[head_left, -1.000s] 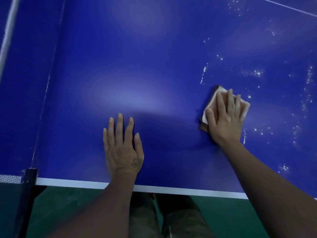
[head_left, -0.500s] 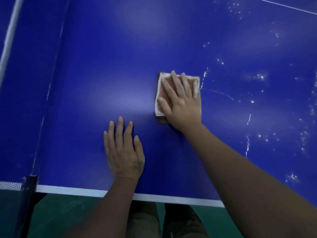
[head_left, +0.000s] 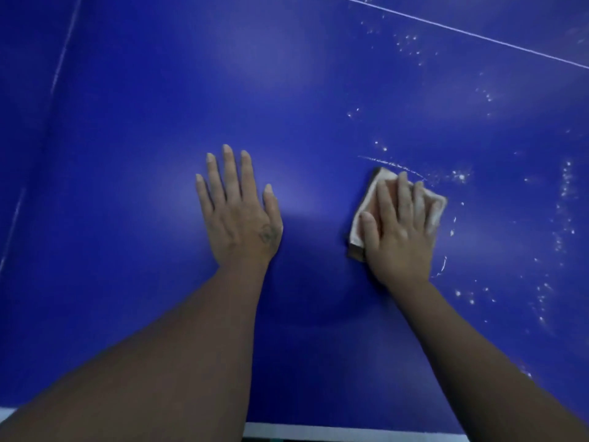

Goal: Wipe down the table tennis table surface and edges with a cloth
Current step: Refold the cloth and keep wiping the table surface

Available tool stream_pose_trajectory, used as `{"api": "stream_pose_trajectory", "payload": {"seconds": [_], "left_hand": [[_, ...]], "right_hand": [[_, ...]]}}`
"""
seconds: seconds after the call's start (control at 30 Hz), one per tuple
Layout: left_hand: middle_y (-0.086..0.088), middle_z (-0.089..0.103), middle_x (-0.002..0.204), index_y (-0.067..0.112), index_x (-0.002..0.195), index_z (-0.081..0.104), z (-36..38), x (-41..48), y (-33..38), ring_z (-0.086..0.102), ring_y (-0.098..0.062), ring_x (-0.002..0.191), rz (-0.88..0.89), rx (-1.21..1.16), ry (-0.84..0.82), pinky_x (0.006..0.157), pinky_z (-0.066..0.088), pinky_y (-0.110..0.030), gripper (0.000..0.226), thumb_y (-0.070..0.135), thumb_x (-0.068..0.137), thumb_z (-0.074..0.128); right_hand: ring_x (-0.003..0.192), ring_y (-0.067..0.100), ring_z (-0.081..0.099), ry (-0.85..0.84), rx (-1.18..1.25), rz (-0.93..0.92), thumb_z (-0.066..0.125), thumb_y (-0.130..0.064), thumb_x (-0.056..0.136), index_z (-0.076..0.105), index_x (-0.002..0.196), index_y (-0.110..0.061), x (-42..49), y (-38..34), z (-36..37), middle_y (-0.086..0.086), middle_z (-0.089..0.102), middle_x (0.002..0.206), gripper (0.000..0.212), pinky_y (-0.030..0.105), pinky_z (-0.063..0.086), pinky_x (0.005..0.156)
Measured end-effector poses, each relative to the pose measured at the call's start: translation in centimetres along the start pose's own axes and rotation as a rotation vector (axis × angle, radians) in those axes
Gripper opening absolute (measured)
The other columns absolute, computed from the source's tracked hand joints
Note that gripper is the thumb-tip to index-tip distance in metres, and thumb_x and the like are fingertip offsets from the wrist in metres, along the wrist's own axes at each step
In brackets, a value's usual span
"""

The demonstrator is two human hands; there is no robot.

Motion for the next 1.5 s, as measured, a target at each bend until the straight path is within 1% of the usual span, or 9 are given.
{"api": "stream_pose_trajectory", "payload": {"seconds": [0.2,0.33,0.63,0.83,0.97,1.1,1.33,1.4,1.5], "left_hand": [[-0.01,0.013,0.183,0.014,0.173,0.024,0.1,0.2,0.0,0.006,-0.034,0.17,-0.007,0.012,0.017,0.137,0.006,-0.056,0.068,0.046,0.113,0.031],[-0.011,0.019,0.182,0.013,0.171,0.032,0.1,0.4,-0.1,0.011,-0.034,0.169,-0.015,-0.015,0.049,0.137,0.007,-0.055,0.066,0.043,0.112,0.037],[-0.009,0.025,0.18,0.012,0.169,0.039,-0.2,0.4,0.1,0.015,-0.032,0.169,-0.035,-0.086,0.086,0.138,0.007,-0.054,0.065,0.037,0.109,0.047],[-0.01,0.026,0.179,0.011,0.168,0.041,-0.1,0.4,0.0,0.016,-0.032,0.169,-0.025,-0.091,0.095,0.136,0.012,-0.058,0.065,0.036,0.108,0.048],[-0.011,0.027,0.179,0.01,0.167,0.041,0.0,0.5,0.0,0.017,-0.033,0.168,-0.024,-0.079,0.099,0.135,0.015,-0.06,0.065,0.035,0.108,0.047],[-0.01,0.027,0.179,0.012,0.167,0.042,0.1,0.6,0.0,0.017,-0.032,0.169,-0.025,-0.073,0.095,0.136,0.014,-0.059,0.066,0.036,0.106,0.048],[-0.007,0.022,0.181,0.014,0.169,0.037,0.3,0.5,0.0,0.011,-0.029,0.17,-0.047,-0.047,0.042,0.137,0.01,-0.056,0.068,0.039,0.106,0.044],[-0.007,0.02,0.182,0.014,0.17,0.036,0.4,0.6,-0.1,0.011,-0.03,0.17,-0.045,-0.033,0.036,0.137,0.011,-0.057,0.069,0.04,0.106,0.043],[-0.009,0.024,0.181,0.014,0.169,0.038,0.6,0.6,-0.2,0.014,-0.032,0.169,-0.026,-0.024,0.059,0.136,0.013,-0.058,0.069,0.039,0.105,0.045]], "right_hand": [[0.165,0.027,0.02,0.056,0.102,-0.254,0.045,-0.057,0.109,0.047,0.162,-0.03,4.0,-9.8,1.0,0.002,0.028,0.177,0.06,0.066,0.014,0.129],[0.164,0.026,0.023,0.071,0.132,-0.318,0.042,-0.058,0.11,0.049,0.16,-0.03,7.9,-10.3,1.8,0.0,0.03,0.176,0.058,0.063,0.015,0.129],[0.166,0.029,0.016,0.038,0.053,-0.012,0.035,-0.052,0.112,0.041,0.165,-0.024,7.6,3.5,0.2,0.003,0.022,0.178,0.061,0.066,0.013,0.129],[0.165,0.028,0.019,0.043,0.082,-0.219,0.044,-0.054,0.109,0.048,0.161,-0.027,7.6,-7.4,1.2,0.003,0.026,0.177,0.059,0.065,0.018,0.128],[0.165,0.027,0.022,0.07,0.185,-0.255,0.044,-0.055,0.11,0.049,0.161,-0.029,11.7,-12.6,1.6,0.002,0.03,0.176,0.058,0.061,0.016,0.129],[0.164,0.025,0.023,0.062,0.138,-0.281,0.044,-0.057,0.108,0.05,0.16,-0.031,15.0,-9.8,1.6,-0.002,0.03,0.176,0.058,0.059,0.013,0.131],[0.166,0.031,0.015,0.008,-0.003,0.097,0.032,-0.054,0.111,0.035,0.167,-0.027,14.6,0.5,0.7,0.004,0.02,0.179,0.062,0.063,0.009,0.13],[0.166,0.034,0.014,-0.021,-0.039,0.08,0.03,-0.054,0.111,0.034,0.168,-0.025,14.4,-1.5,0.9,0.008,0.018,0.179,0.064,0.067,0.008,0.129],[0.166,0.033,0.015,-0.037,-0.025,-0.124,0.033,-0.057,0.109,0.039,0.165,-0.028,15.2,-7.5,1.5,0.007,0.02,0.179,0.064,0.066,0.008,0.129]]}}
Point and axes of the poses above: each hand's wrist, its own x-axis towards the middle knuckle, its own z-axis out of the palm, y = z × x, the point moved 5 cm from there along x, towards the middle knuckle
